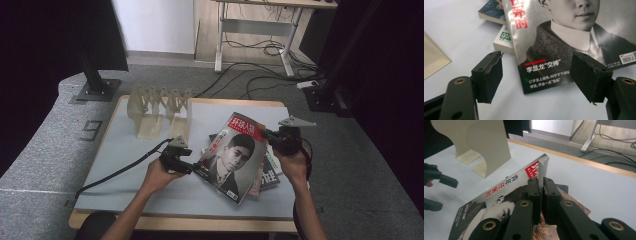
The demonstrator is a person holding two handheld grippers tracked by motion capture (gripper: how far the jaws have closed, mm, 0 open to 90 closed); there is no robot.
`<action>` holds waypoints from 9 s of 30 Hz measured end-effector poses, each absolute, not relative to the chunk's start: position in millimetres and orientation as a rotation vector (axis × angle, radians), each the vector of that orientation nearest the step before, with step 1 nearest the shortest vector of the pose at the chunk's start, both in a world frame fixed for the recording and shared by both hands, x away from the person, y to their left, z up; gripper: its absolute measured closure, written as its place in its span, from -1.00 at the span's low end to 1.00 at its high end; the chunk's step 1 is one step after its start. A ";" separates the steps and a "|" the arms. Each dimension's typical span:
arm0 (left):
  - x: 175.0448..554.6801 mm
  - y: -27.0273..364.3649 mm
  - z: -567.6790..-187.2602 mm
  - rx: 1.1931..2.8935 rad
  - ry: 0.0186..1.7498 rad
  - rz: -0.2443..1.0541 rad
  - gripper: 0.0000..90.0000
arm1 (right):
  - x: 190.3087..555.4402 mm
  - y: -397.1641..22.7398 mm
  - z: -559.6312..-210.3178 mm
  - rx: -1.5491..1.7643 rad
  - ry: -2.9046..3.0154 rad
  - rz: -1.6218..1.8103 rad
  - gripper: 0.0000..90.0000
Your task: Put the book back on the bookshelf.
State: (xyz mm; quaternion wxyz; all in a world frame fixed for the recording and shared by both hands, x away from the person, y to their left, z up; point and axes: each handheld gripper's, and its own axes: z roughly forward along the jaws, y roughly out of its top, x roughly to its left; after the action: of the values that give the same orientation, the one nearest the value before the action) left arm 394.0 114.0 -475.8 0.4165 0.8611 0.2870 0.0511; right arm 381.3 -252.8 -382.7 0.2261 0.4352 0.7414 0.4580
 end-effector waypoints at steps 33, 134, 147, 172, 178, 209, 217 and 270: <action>450.3 81.7 -450.8 2.154 0.696 0.021 -0.46 | 342.3 -224.7 -343.3 0.962 2.073 1.405 0.88; 362.6 144.2 -400.3 2.089 0.433 0.046 0.95 | 325.2 -246.7 -403.4 1.044 2.220 1.569 0.62; 360.5 148.6 -402.5 2.100 0.368 0.041 0.86 | 313.4 -236.7 -397.8 0.925 2.218 1.573 0.90; 380.1 119.0 -405.2 2.130 0.458 0.054 0.82 | 310.6 -230.8 -392.4 0.846 2.229 1.576 0.89; 378.5 127.1 -398.0 2.069 0.435 0.085 0.88 | 312.1 -229.4 -387.2 0.837 2.204 1.585 0.89; 391.2 118.7 -414.8 2.092 0.521 0.018 0.36 | 305.0 -224.6 -388.7 0.726 2.255 1.615 0.87; 381.9 123.2 -409.5 2.104 0.442 -0.008 0.88 | 307.2 -226.3 -389.8 0.760 2.240 1.596 0.86; 335.2 154.2 -403.1 2.101 0.525 0.188 0.93 | 317.3 -230.8 -443.7 1.065 2.229 1.364 -0.04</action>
State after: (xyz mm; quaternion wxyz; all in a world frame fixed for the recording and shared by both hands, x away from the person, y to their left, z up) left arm 335.2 154.2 -403.1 0.4654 0.8555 0.2137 0.0767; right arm 317.3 -230.8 -443.7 0.1591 0.3725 0.7798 0.4773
